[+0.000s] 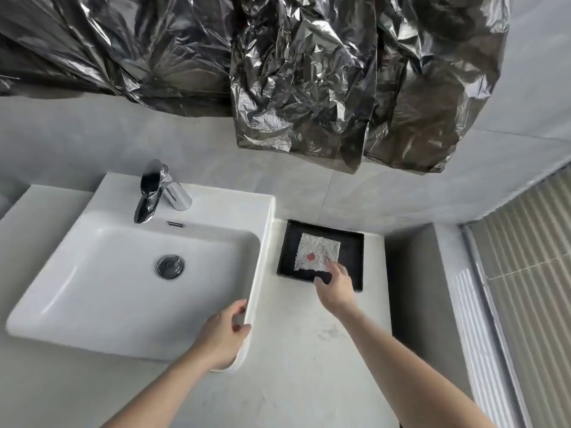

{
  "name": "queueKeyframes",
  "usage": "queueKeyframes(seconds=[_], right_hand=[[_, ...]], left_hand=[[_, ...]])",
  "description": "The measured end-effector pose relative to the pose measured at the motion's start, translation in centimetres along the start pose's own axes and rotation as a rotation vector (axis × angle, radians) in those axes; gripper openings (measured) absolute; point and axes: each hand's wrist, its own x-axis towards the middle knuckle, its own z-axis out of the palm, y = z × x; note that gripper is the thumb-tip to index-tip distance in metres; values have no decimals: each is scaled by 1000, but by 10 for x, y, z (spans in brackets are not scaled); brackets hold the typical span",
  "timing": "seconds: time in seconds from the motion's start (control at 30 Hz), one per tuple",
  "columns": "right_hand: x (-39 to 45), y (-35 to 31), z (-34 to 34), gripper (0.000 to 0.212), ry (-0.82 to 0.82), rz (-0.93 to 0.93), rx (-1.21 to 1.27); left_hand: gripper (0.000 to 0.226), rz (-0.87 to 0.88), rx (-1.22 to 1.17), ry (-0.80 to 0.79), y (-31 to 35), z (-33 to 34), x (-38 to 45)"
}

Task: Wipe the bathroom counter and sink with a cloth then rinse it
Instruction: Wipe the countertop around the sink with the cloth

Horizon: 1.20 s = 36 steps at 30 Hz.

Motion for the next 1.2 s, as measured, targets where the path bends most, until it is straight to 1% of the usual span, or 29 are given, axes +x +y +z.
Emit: queueKeyframes(seconds=[0.03,0.1,0.17,0.27,0.33,0.43,0.53,0.63,0.73,0.8,0.87,0.93,1.03,1.1,1.13,1.2], right_hand=[[11,-1,1,56,25,-14,-41],[28,-7,3,53,45,20,-102],[47,-12,3,54,62,122,-69],[63,-13,7,68,87,291,-8],[73,-13,9,72,108,366,52],[81,-14,7,66,113,433,145],[86,-14,3,52,65,495,238],[78,-26,-3,25,37,451,341],[55,-42,-18,22,86,321,450],[30,-45,-31,17,70,229,545],[-3,-38,-44,13,46,172,634],[-39,-23,-59,8,53,144,657],[-90,20,-66,12,89,203,543],[-119,55,-57,18,80,267,343],[-130,72,-50,29,59,290,228],[-151,99,-33,66,27,296,36]], left_hand=[[49,4,5,32,-2,3,4],[51,-44,8,63,-5,7,8],[52,-87,-17,57,-6,9,8],[57,-124,-38,60,-7,9,10],[63,-142,-45,77,-10,10,14],[65,-140,-19,93,-9,12,14],[56,-136,-1,105,-5,13,12],[50,-119,11,112,-4,14,12],[46,-102,7,115,-2,13,10],[47,-90,3,123,-2,13,8],[51,-73,-2,128,-4,14,7],[53,-63,-2,135,-5,14,7],[51,-53,2,145,-8,17,6],[49,-48,-8,153,-10,19,6],[49,-46,-16,156,-10,20,7],[48,-51,-27,166,-8,22,1]])
